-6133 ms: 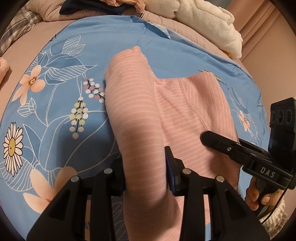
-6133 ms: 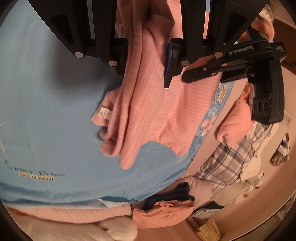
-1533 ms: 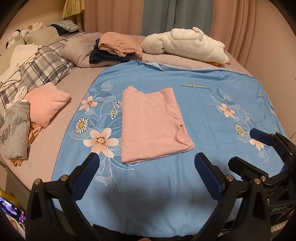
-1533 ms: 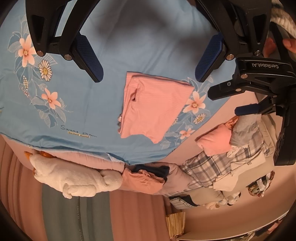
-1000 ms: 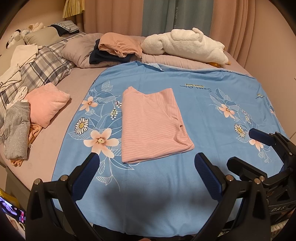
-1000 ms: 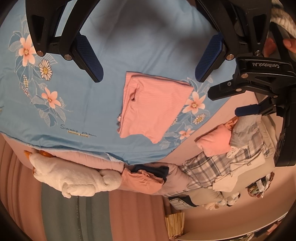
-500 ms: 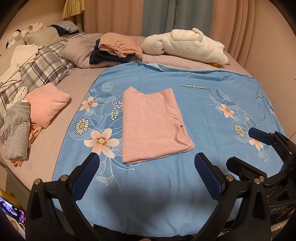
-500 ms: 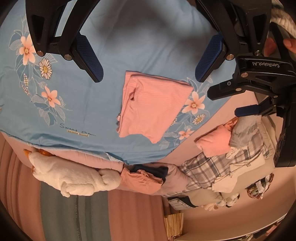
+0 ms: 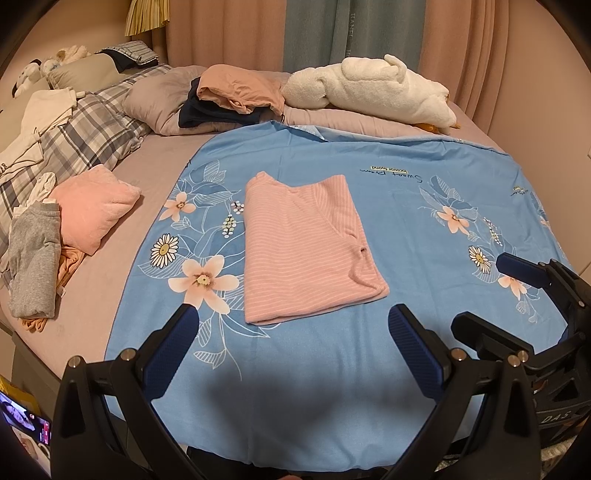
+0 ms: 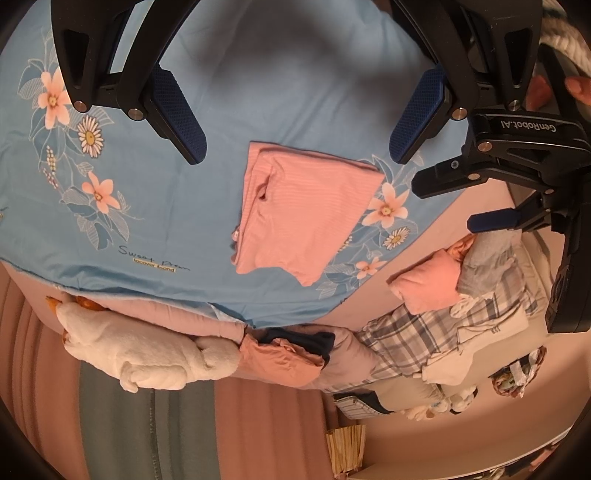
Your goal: Fold small clothes
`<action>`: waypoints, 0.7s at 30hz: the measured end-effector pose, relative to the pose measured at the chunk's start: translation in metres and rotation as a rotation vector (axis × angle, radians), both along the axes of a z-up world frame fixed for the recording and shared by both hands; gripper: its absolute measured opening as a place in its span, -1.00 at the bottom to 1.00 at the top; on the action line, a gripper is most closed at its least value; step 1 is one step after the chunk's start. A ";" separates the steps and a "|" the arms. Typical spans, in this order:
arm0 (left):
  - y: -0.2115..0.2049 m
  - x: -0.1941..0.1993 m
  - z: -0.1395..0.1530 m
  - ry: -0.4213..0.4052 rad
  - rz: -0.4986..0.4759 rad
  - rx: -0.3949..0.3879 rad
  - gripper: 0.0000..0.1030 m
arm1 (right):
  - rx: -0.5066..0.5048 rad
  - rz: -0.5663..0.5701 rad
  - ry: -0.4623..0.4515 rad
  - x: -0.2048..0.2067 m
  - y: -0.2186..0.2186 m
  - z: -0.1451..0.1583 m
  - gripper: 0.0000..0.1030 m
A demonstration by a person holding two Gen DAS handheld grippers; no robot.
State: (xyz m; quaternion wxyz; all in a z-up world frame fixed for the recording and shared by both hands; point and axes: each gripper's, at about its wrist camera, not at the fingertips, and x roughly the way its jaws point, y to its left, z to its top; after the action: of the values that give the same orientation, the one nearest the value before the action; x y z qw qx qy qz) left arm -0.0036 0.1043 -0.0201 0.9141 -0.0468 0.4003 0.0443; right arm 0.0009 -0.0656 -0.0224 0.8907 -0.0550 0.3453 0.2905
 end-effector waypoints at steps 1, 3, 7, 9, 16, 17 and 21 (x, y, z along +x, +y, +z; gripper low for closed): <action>0.001 0.000 0.001 0.000 0.000 0.000 0.99 | -0.001 -0.001 0.000 0.000 0.000 0.000 0.92; 0.001 0.000 0.001 0.001 -0.001 0.000 0.99 | 0.001 0.000 0.000 0.000 0.000 0.000 0.92; 0.002 -0.001 0.001 0.003 -0.002 0.000 0.99 | -0.001 0.001 0.001 0.000 0.000 0.000 0.92; 0.002 0.000 0.001 0.004 -0.003 0.000 0.99 | -0.002 0.001 0.001 0.000 0.000 0.000 0.92; 0.002 0.000 0.001 0.004 -0.002 0.000 0.99 | -0.001 0.002 0.001 0.001 0.000 0.000 0.92; 0.001 0.000 0.001 0.005 -0.003 0.000 0.99 | -0.001 0.002 0.001 0.001 0.000 0.000 0.92; 0.002 0.000 0.001 0.004 -0.004 0.000 0.99 | -0.002 0.003 0.001 0.000 0.000 0.000 0.92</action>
State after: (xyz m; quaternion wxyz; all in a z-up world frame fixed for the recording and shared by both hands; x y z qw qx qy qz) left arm -0.0037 0.1060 -0.0195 0.9135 -0.0459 0.4021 0.0427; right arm 0.0009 -0.0655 -0.0228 0.8901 -0.0563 0.3460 0.2913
